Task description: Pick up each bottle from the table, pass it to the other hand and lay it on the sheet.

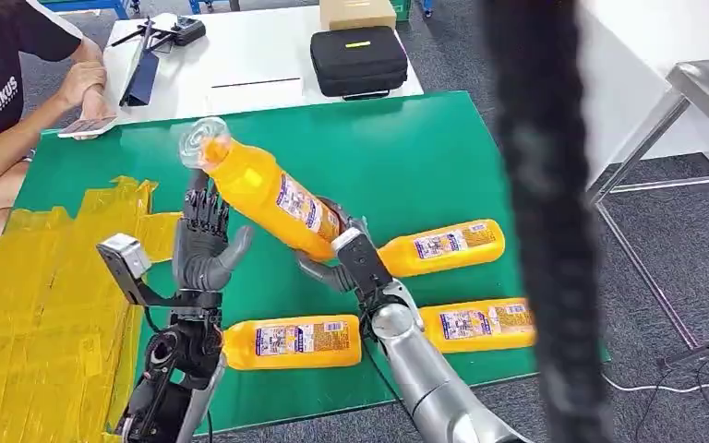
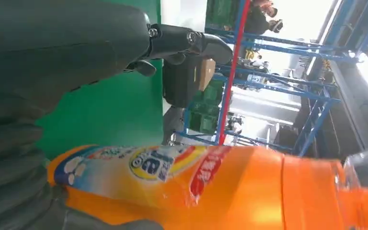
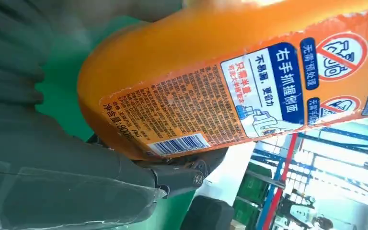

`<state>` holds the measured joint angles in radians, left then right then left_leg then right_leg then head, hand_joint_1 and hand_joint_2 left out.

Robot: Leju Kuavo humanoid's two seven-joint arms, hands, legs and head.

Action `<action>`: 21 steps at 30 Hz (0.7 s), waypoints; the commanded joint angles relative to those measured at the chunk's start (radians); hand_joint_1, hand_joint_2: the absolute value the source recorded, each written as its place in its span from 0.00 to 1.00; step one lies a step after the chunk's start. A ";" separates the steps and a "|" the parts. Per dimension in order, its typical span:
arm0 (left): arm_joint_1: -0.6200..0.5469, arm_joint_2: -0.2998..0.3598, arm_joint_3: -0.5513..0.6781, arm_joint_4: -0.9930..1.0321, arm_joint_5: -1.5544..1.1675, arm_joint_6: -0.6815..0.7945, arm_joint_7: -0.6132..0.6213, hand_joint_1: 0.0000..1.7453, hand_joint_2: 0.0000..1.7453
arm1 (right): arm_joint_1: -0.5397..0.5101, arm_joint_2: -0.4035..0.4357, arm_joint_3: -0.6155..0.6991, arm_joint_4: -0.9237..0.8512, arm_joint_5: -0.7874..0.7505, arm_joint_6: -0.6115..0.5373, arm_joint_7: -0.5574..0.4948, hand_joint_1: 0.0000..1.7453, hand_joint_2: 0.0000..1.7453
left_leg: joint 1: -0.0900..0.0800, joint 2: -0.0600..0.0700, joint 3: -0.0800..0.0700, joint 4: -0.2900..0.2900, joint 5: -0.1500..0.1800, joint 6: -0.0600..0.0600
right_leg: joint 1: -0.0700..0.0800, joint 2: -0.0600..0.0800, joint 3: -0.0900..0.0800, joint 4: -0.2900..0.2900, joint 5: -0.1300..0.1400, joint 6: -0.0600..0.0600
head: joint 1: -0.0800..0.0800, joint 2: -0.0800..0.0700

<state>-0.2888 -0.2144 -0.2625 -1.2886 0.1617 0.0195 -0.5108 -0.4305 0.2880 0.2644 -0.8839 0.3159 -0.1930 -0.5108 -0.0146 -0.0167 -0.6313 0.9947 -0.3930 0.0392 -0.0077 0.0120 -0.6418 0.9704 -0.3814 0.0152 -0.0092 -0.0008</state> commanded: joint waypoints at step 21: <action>-0.040 0.024 -0.044 0.051 -0.014 0.002 -0.020 0.00 1.00 | -0.060 -0.008 0.233 0.117 0.192 -0.081 -0.009 1.00 1.00 | 0.001 0.000 0.004 0.000 -0.002 -0.002 | 0.001 -0.001 0.004 0.000 -0.002 0.000 | 0.000 0.000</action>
<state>-0.2849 -0.2140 -0.3010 -1.3073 0.1156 0.0473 -0.5398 -0.4620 0.2918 0.3937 -0.8087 0.4826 -0.2754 -0.5039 -0.0145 -0.0168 -0.6316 0.9947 -0.3930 0.0392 -0.0077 0.0120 -0.6420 0.9704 -0.3814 0.0151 -0.0095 -0.0008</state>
